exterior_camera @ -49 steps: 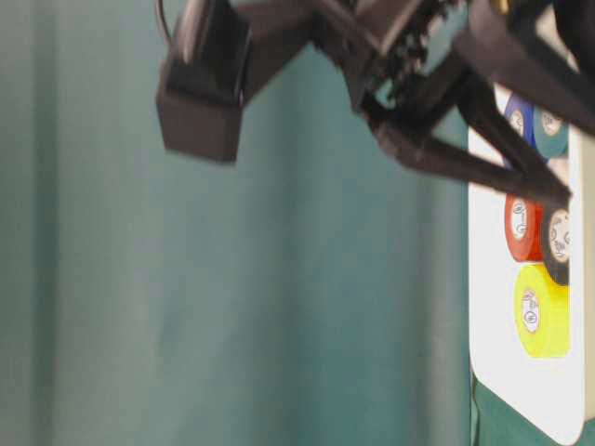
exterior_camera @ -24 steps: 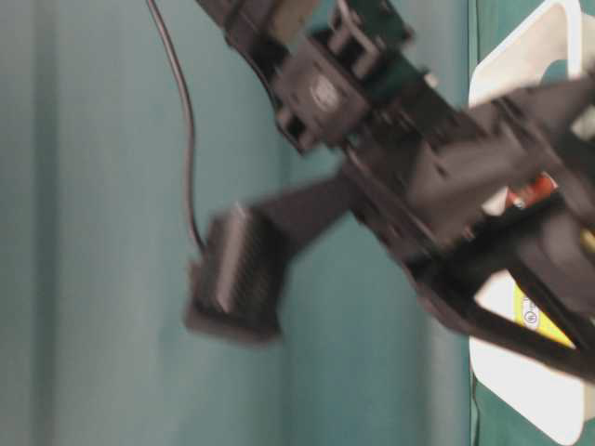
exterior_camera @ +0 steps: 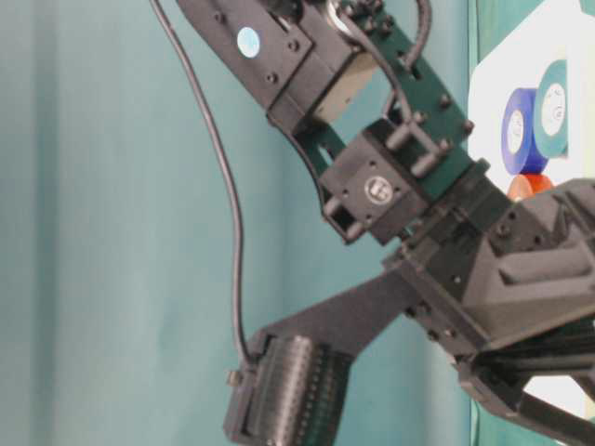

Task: Put the tape into the white case with the right arm.
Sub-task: 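Move the right gripper down onto the white tape roll's core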

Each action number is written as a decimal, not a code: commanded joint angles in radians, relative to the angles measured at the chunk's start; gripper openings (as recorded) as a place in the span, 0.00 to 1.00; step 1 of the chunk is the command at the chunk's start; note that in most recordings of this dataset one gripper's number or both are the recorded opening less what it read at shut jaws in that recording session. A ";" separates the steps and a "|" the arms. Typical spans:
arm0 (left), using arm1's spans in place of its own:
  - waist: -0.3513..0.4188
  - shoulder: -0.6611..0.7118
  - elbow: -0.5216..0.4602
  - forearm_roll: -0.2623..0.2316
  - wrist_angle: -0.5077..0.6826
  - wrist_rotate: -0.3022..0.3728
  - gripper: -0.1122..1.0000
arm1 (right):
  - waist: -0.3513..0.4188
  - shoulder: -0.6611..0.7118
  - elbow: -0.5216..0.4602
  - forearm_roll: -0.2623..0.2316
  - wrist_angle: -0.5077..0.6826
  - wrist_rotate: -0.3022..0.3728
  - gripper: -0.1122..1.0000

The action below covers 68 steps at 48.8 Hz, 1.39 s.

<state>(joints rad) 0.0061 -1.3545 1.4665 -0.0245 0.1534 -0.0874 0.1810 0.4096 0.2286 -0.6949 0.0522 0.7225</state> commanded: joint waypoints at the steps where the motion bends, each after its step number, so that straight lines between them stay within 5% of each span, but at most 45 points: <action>1: 0.002 0.009 -0.012 -0.003 -0.009 0.000 0.10 | 0.003 -0.017 -0.023 -0.002 -0.006 -0.002 0.69; 38: 0.002 0.008 -0.011 -0.002 -0.009 0.000 0.10 | -0.011 0.064 -0.043 -0.002 -0.009 -0.002 0.66; 42: 0.002 0.009 -0.012 -0.002 -0.009 0.000 0.10 | -0.011 0.064 -0.043 -0.002 -0.009 0.000 0.57; 52: 0.002 0.008 -0.011 -0.002 -0.009 0.000 0.10 | -0.009 0.064 -0.049 -0.002 -0.009 -0.002 0.15; 68: 0.002 0.008 -0.011 -0.002 -0.009 0.000 0.10 | -0.011 0.054 -0.049 -0.003 -0.006 -0.002 0.14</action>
<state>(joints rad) 0.0046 -1.3545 1.4665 -0.0245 0.1534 -0.0874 0.1687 0.4939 0.2025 -0.6949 0.0506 0.7210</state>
